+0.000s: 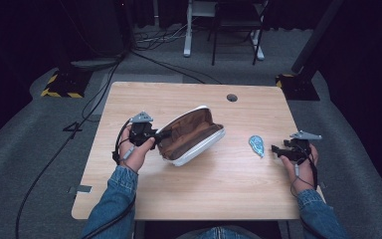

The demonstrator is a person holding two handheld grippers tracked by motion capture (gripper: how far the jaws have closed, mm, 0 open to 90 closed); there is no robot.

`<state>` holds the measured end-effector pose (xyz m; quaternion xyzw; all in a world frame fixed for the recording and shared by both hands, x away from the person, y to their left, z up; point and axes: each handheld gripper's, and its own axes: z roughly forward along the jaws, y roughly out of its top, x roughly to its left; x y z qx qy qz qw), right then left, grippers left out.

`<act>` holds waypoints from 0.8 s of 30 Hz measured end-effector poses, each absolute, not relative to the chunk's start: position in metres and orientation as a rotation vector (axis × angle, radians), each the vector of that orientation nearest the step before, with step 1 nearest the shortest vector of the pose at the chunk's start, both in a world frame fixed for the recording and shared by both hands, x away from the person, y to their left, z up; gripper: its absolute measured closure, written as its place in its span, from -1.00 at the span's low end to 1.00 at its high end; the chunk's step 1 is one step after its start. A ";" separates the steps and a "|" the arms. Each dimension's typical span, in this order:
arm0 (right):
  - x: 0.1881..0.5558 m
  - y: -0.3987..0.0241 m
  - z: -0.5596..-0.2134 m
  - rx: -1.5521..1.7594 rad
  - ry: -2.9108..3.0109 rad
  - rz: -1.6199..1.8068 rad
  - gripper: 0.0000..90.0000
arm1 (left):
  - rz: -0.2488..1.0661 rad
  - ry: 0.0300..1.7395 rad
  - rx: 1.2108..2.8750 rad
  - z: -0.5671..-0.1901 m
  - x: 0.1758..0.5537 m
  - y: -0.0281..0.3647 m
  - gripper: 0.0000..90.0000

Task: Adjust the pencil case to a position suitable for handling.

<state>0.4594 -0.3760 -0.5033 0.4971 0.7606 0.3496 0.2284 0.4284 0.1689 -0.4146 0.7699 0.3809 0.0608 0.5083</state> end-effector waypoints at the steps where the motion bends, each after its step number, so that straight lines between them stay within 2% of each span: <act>1: 0.459 -0.376 -0.503 1.369 2.094 0.963 -0.26 | 0.146 0.909 1.863 -0.413 0.425 0.169 0.88; 24: 0.459 -0.376 -0.503 1.369 2.096 0.962 -0.26 | 0.063 0.733 1.970 -0.403 0.388 0.133 0.87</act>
